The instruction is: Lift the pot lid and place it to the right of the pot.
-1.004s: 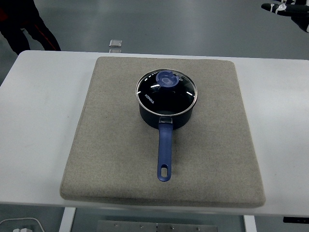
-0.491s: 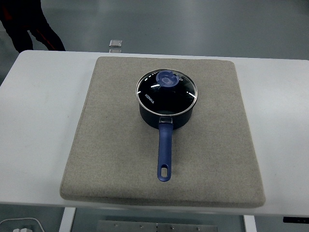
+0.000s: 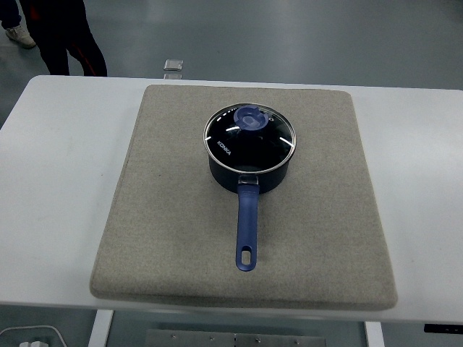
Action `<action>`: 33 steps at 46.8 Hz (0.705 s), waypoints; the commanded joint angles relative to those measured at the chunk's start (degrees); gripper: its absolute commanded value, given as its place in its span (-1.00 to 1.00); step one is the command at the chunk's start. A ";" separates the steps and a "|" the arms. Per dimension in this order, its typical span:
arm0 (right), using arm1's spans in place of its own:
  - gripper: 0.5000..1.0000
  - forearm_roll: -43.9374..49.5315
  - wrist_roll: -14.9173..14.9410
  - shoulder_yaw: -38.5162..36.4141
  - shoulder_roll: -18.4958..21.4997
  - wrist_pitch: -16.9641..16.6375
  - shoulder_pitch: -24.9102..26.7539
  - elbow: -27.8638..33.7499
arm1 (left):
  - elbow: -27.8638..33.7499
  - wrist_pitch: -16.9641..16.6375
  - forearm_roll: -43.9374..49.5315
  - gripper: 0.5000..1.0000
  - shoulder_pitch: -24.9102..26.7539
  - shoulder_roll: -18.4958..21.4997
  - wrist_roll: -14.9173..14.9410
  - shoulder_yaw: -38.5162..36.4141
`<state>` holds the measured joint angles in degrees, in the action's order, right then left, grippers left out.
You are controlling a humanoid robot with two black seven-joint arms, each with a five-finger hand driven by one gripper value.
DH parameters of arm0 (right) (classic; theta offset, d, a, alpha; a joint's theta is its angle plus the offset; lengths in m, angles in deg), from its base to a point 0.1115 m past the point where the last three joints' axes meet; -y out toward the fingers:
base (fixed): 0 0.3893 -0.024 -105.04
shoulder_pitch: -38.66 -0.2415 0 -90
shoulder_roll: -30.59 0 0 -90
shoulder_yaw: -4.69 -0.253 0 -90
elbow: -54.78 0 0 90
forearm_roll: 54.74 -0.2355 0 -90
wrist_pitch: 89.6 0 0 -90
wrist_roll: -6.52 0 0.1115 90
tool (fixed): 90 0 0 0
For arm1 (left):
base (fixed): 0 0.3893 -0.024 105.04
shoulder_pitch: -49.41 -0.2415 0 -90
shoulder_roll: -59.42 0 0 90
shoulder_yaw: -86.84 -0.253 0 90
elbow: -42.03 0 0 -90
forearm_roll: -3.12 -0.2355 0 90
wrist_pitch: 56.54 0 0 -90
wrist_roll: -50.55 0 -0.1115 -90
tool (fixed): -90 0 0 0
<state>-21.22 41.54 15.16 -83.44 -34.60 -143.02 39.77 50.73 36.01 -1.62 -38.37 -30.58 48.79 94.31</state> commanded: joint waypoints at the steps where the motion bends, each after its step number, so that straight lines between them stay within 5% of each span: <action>1: 0.78 5.92 -0.03 -0.10 0.13 0.00 -0.77 -0.19 | 0.00 0.00 0.00 1.00 -0.02 0.00 0.00 0.00; 13: 0.78 15.16 -0.03 -0.01 0.92 0.00 -5.25 -2.91 | 0.00 0.00 0.00 1.00 -0.02 0.00 0.00 0.00; 33: 0.78 21.32 -0.03 -0.19 0.83 0.00 -10.53 -18.82 | 0.00 0.00 0.00 1.00 -0.02 0.00 0.00 0.00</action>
<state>-0.32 41.51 15.09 -82.83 -34.60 -153.44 22.76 50.73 36.01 -1.62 -38.35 -30.58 48.79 94.31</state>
